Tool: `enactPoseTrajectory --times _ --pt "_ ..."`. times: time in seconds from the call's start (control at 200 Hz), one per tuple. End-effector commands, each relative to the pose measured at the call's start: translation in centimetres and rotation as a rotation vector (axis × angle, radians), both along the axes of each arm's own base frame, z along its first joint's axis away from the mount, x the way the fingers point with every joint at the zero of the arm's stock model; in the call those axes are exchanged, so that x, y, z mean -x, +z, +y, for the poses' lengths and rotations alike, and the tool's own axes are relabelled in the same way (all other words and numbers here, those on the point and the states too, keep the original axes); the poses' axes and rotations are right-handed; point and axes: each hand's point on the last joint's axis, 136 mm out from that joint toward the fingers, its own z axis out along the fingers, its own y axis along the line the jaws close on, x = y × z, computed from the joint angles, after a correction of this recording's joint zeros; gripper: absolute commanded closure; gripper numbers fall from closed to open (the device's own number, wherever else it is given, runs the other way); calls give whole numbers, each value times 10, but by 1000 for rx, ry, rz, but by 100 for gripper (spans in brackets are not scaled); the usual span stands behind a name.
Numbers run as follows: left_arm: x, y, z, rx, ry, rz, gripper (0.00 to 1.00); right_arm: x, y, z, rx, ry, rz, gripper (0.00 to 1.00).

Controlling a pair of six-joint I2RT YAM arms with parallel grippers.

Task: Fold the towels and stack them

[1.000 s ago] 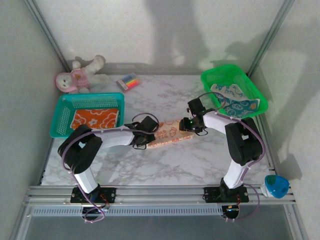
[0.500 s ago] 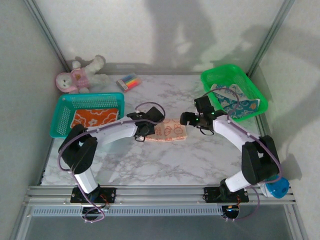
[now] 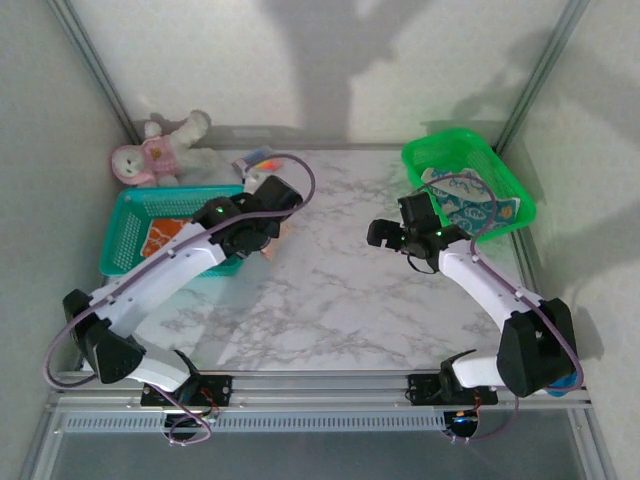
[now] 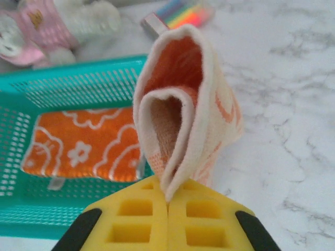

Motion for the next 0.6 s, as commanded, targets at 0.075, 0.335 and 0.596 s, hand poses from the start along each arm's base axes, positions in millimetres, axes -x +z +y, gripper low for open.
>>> enactPoseTrajectory --times 0.075,0.335,0.596 --pt "13 49 45 -190 42 -31 100 1 0 -4 15 -13 9 1" --pt "20 88 92 -257 156 -106 100 -2 -3 -2 21 -7 21 1" --pt "30 82 122 -302 222 -97 100 -3 -5 -2 23 -5 34 1"
